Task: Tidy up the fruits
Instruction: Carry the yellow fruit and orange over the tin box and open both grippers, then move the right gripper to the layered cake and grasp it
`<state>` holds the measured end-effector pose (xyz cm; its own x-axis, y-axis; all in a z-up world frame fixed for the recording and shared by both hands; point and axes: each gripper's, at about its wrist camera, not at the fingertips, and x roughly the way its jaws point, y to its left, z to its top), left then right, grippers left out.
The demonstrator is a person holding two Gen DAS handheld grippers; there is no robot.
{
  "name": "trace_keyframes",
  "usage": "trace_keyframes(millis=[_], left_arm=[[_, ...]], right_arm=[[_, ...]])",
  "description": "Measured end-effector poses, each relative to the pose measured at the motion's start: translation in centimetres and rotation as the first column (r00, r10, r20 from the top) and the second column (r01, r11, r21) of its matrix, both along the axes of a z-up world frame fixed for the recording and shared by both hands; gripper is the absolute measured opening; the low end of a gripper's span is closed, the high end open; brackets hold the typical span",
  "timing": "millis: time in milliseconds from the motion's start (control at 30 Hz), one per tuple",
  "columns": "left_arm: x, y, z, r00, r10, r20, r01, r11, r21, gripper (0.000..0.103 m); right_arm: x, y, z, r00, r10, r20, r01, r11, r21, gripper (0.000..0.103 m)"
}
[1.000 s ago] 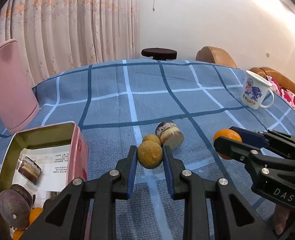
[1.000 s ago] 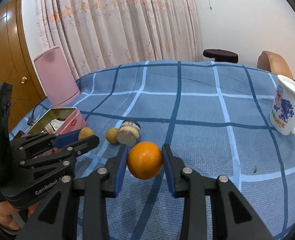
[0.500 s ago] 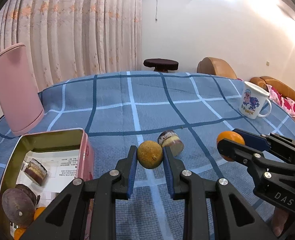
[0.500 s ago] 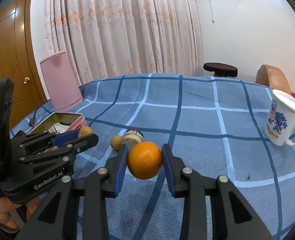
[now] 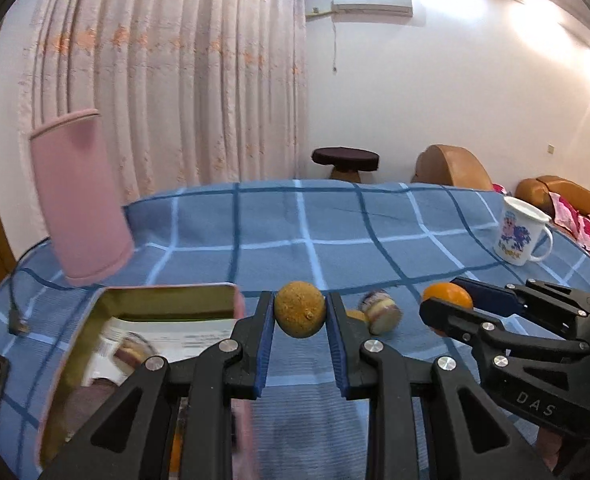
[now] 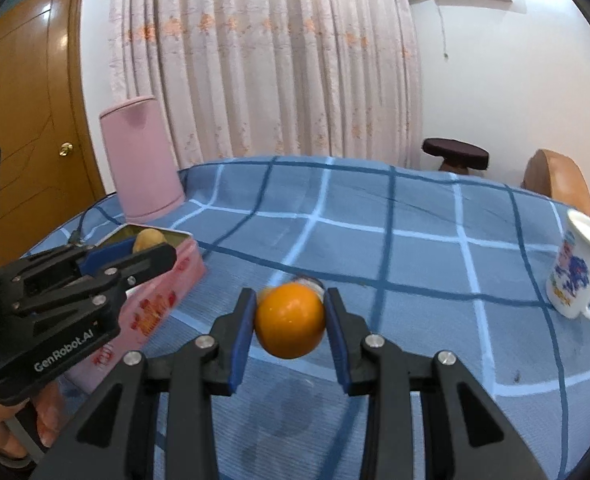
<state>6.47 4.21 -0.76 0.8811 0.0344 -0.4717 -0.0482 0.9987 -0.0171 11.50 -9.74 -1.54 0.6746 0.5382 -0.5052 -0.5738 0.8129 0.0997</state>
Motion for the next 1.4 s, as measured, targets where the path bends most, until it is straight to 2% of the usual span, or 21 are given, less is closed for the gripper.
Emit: trace_keyframes(millis=[233, 600, 933, 1267, 1300, 1333, 1400], left_arm=[[-1.1, 4.7, 0.7, 0.995, 0.096, -0.019, -0.096, 0.995, -0.015, 0.027], [-1.6, 9.7, 0.1, 0.978, 0.198, -0.072, -0.199, 0.98, -0.012, 0.027], [-1.4, 11.5, -1.7, 0.962, 0.231, -0.145, -0.233, 0.972, 0.0, 0.027], [-1.8, 12.1, -2.5, 0.955, 0.245, -0.166, -0.249, 0.969, -0.004, 0.028], [-1.9, 12.3, -2.4, 0.954, 0.247, -0.168, -0.252, 0.968, -0.012, 0.033], [-2.0, 12.3, -2.3, 0.955, 0.241, -0.171, -0.249, 0.968, -0.025, 0.04], [-2.4, 12.1, -1.9, 0.955, 0.253, -0.156, -0.261, 0.965, -0.033, 0.074]], right_arm=[[-0.4, 4.5, 1.7, 0.995, 0.094, 0.026, -0.094, 0.996, 0.003, 0.038], [-1.2, 10.0, 2.3, 0.98, 0.193, 0.037, -0.193, 0.981, -0.004, 0.038], [-1.9, 14.3, 0.1, 0.959, 0.283, -0.023, -0.284, 0.958, -0.041, 0.038], [-2.4, 15.3, -2.1, 0.929, 0.354, -0.103, -0.362, 0.93, -0.067, 0.042], [-2.6, 15.3, -2.1, 0.924, 0.369, -0.103, -0.376, 0.924, -0.062, 0.051], [-2.9, 15.0, -2.0, 0.92, 0.382, -0.09, -0.387, 0.92, -0.056, 0.066], [-3.6, 14.4, -1.6, 0.928, 0.369, -0.049, -0.372, 0.926, -0.069, 0.071]])
